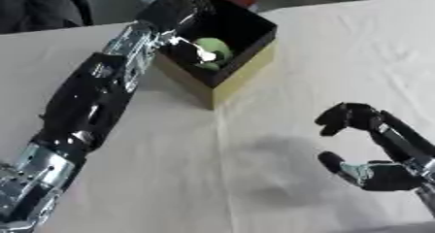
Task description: Pick up objects on the table and place them in the box.
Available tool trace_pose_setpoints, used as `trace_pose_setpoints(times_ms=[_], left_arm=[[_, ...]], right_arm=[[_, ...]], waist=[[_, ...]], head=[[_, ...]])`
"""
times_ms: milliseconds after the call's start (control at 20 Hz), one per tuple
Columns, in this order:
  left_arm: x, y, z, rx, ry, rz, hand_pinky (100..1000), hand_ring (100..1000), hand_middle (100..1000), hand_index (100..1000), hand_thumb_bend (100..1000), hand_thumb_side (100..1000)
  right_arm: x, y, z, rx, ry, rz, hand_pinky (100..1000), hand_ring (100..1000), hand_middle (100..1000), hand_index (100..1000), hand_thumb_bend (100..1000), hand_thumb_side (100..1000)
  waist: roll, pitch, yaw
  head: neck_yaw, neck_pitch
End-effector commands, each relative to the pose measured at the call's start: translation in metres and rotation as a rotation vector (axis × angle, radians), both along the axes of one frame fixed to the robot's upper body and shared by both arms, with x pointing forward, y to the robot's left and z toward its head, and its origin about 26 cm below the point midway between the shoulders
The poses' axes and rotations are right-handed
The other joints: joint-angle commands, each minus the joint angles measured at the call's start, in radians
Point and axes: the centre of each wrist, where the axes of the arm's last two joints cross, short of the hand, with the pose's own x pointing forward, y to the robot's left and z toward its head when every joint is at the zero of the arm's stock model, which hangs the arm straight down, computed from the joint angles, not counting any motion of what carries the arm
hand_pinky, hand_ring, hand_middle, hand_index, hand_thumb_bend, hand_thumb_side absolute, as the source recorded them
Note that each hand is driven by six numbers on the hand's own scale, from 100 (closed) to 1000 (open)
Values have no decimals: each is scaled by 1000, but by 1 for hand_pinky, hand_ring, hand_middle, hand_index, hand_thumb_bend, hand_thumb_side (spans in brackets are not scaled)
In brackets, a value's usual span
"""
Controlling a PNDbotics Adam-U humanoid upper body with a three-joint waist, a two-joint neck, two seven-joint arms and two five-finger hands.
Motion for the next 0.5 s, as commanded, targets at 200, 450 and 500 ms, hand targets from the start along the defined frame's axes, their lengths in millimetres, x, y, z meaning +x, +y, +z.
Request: trace_pose_setpoints(times_ms=[200,450,500], left_arm=[[-13,10,43,-157,-76,-87,765,712,694,797,980,767],[-49,27,82,-485,-82,-233,729,662,629,776,811,803],[-58,32,90,-543,-84,-258,726,659,625,775,805,802]], right_arm=[[1,-3,8,3,-27,-7,626,626,686,746,369,512],[1,-7,7,7,-29,-28,627,626,686,746,368,513],[1,-8,8,8,-32,-31,627,626,686,746,367,514]], waist=[[-7,-13,11],[-11,-11,36],[-12,-10,43]], head=[[-18,-13],[-38,-19],[-41,-21]])
